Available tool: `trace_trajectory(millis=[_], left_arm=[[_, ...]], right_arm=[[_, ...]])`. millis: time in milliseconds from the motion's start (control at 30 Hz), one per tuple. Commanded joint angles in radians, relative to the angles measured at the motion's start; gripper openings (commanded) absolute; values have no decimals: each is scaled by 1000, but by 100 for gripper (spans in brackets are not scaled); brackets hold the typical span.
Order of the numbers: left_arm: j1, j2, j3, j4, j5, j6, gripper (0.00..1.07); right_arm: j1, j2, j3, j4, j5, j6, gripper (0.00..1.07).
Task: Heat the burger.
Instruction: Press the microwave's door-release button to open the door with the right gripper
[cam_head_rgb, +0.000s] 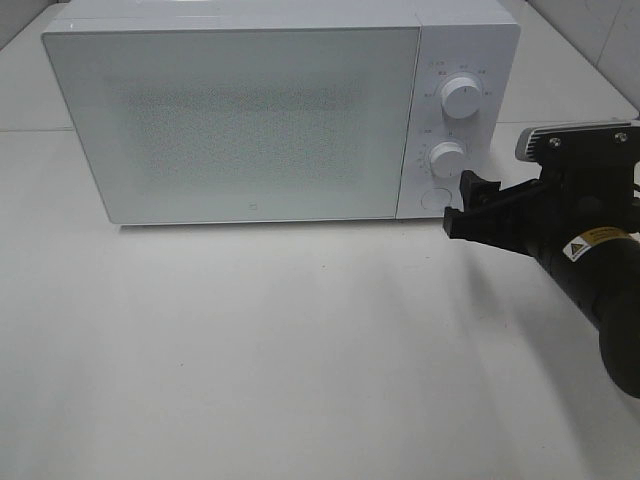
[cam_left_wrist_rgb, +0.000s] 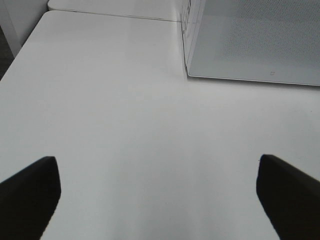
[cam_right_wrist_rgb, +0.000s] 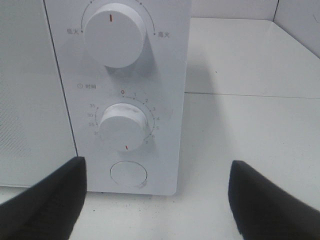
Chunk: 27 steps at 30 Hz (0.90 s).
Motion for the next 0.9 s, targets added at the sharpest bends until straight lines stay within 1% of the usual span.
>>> trace_trajectory(millis=[33, 133, 167, 200, 267, 300, 333, 367, 400, 433, 467, 500, 533, 567, 600, 633, 667, 700, 733, 800, 833, 900], left_arm=[[2, -17, 0, -2, -16, -2, 100], [2, -17, 0, -2, -16, -2, 100], [2, -17, 0, -2, -16, -2, 100], [2, -17, 0, -2, -16, -2, 100], [2, -17, 0, -2, -16, -2, 100], [2, -17, 0, -2, -16, -2, 100], [2, -17, 0, -2, -16, -2, 100], [2, -17, 0, -2, -16, -2, 100], [2, -17, 0, -2, -16, -2, 100], [2, -17, 0, -2, -16, -2, 100], [2, -17, 0, -2, -16, -2, 100], [2, -17, 0, -2, -16, -2, 100], [2, -17, 0, -2, -16, -2, 100], [2, -17, 0, -2, -16, -2, 100], [2, -17, 0, -2, -16, -2, 100], [2, -17, 0, -2, -16, -2, 100], [2, -17, 0, -2, -16, -2, 100], [2, -17, 0, -2, -16, -2, 100], [2, -17, 0, -2, -16, -2, 100], [2, -17, 0, -2, -16, -2, 100], [2, -17, 0, -2, -16, -2, 100], [2, -17, 0, -2, -16, -2, 100]], right_arm=[[0, 21, -1, -12, -123, 26, 76], [0, 30, -1, -19, -115, 81, 74], [0, 30, -1, -25, -117, 149, 71], [0, 30, -1, -25, -117, 149, 71], [0, 30, -1, -40, -119, 315, 64], [0, 30, -1, -40, -119, 315, 64], [0, 30, -1, -53, -119, 478, 56], [0, 30, -1, -53, -119, 478, 56], [0, 30, 0, -63, -119, 554, 52], [0, 30, 0, -71, -120, 750, 43], [0, 30, 0, -71, -120, 750, 43], [0, 30, 0, -71, -120, 930, 34], [0, 30, 0, -71, -120, 1027, 29], [0, 30, 0, -71, -120, 1027, 29], [0, 30, 0, -71, -120, 1199, 21], [0, 30, 0, -71, -120, 1199, 21], [0, 30, 0, -71, -120, 1256, 18], [0, 30, 0, -71, -119, 1378, 13], [0, 30, 0, -71, -119, 1378, 13], [0, 30, 0, -71, -109, 1497, 8], [0, 30, 0, -71, -109, 1497, 8], [0, 30, 0, -71, -52, 1605, 3]])
